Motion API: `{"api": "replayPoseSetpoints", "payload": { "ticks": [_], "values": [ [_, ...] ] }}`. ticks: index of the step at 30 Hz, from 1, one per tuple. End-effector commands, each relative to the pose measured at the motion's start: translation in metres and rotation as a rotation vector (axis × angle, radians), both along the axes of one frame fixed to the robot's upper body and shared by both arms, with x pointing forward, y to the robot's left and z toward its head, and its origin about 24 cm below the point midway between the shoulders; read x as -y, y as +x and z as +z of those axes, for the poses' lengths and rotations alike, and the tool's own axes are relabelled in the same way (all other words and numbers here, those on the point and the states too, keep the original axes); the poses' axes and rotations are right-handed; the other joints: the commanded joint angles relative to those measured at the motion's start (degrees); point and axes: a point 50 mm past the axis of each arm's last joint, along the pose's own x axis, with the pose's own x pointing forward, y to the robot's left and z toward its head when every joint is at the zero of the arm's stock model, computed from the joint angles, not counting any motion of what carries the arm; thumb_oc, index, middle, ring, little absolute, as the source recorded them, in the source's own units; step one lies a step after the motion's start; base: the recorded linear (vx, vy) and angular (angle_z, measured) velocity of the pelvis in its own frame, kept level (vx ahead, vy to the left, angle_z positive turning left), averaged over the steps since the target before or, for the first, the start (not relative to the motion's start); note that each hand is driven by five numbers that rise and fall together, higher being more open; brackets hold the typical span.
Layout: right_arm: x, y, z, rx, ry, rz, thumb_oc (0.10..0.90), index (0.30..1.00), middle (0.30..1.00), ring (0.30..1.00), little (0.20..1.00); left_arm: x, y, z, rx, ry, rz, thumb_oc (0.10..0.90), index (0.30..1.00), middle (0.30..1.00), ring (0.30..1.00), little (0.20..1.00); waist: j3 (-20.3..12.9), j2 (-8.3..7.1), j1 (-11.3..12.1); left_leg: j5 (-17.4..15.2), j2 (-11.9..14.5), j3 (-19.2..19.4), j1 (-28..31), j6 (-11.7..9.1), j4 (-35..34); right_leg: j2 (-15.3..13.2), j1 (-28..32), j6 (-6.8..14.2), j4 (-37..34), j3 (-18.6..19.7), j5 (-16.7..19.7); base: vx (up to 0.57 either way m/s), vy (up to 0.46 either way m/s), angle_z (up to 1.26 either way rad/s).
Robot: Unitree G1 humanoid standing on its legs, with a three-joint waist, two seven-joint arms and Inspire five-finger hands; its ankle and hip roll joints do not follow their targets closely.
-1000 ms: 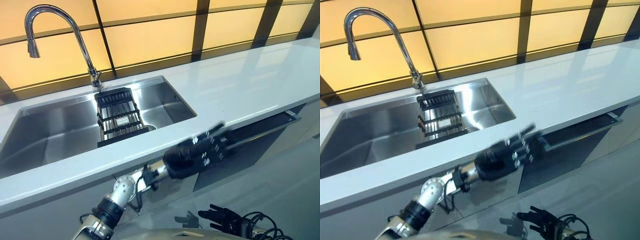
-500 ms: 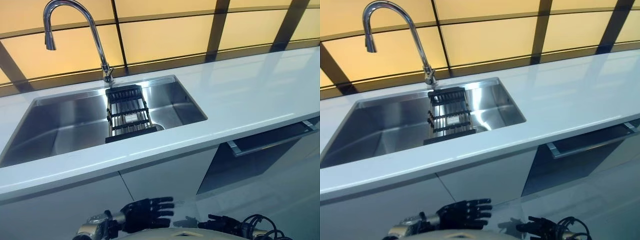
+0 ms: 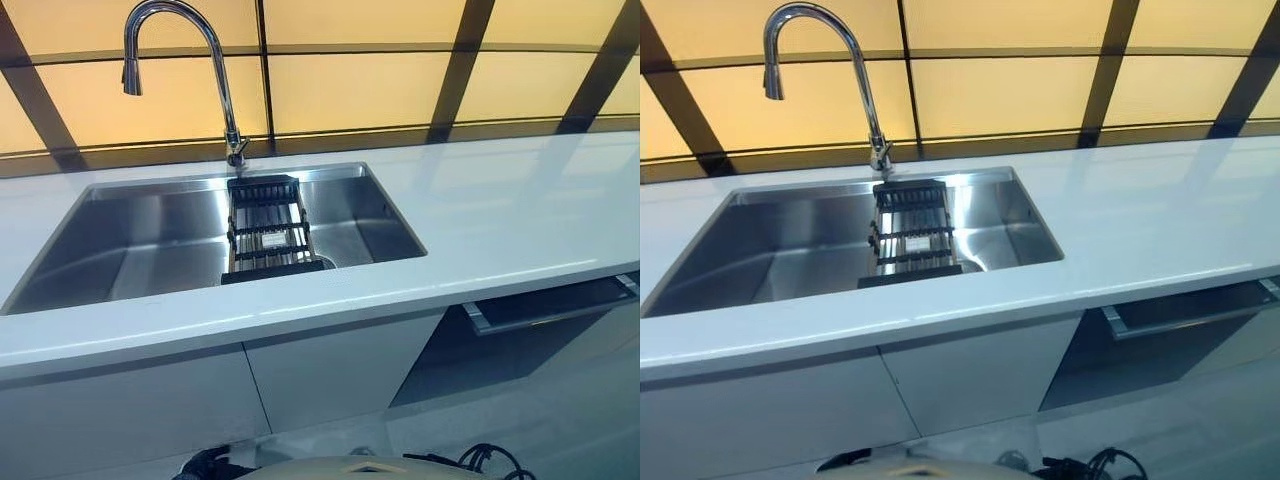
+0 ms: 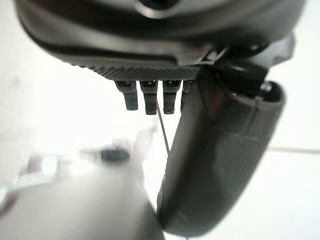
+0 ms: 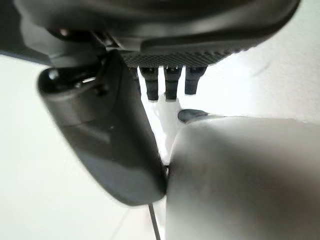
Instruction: Pick up plates and place into dishwasher.
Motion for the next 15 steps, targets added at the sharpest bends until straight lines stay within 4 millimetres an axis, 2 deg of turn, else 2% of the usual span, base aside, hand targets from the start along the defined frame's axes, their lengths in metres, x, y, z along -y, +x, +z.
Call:
{"api": "replayPoseSetpoints", "payload": {
  "ticks": [1,5,9,11,12,15],
  "values": [
    [-0.019,0.001,-0.003,-0.018,-0.052,0.175,0.8,0.9,0.9,0.9,0.9,0.019,-0.004,-0.005,-0.056,0.028,0.006,0.8,0.9,0.9,0.9,0.9,3.2,1.92,1.1,-5.5,-3.4,3.8,-0.1,2.5,0.4,1.6,1.4,1.7,0.4,2.0,-4.5,-0.05,0.015,0.05],
    [-0.018,0.009,-0.001,0.022,-0.074,0.225,0.8,0.9,0.9,0.9,0.9,0.013,-0.001,-0.003,-0.024,0.029,0.052,0.8,0.9,0.9,0.9,0.9,3.8,1.98,1.5,-5.5,-3.5,3.5,0.0,2.4,0.4,1.6,1.7,1.5,0.4,1.2,-4.8,-0.03,0.007,0.04],
    [-0.015,0.013,0.0,0.046,-0.086,0.238,0.8,0.9,0.9,0.9,0.9,0.015,0.0,-0.003,-0.013,0.0,0.015,0.8,0.9,0.9,0.9,0.9,4.0,1.99,1.6,-5.6,-3.6,3.4,-0.1,2.4,0.4,1.5,1.7,1.4,0.4,0.8,-4.9,-0.02,0.004,0.03],
    [-0.014,0.012,0.0,0.04,-0.095,0.325,0.8,0.9,0.9,0.9,0.9,0.018,0.002,-0.004,-0.051,-0.008,-0.099,0.8,0.9,0.9,0.9,0.9,4.1,2.0,1.5,-5.7,-3.7,3.5,-0.1,2.4,0.4,1.6,1.6,1.4,0.4,0.5,-5.1,-0.03,0.016,0.03],
    [-0.013,0.012,0.0,0.038,-0.102,0.35,0.8,0.9,0.9,0.9,0.9,0.017,0.004,-0.003,-0.048,0.001,-0.099,0.8,0.9,0.9,0.9,0.9,4.1,2.0,1.4,-5.8,-3.7,3.5,-0.1,2.4,0.4,1.6,1.7,1.4,0.4,0.5,-5.2,0.0,0.0,0.0],
    [-0.011,0.014,0.001,0.034,-0.116,0.362,0.8,0.9,0.9,0.9,0.9,0.012,0.012,-0.001,-0.04,-0.006,0.054,0.8,0.9,0.9,0.9,0.9,4.3,1.91,1.3,-6.2,-3.8,3.5,0.3,2.4,0.4,1.6,2.1,1.4,0.4,0.3,-5.5,0.0,0.005,0.01]
  ]
}}
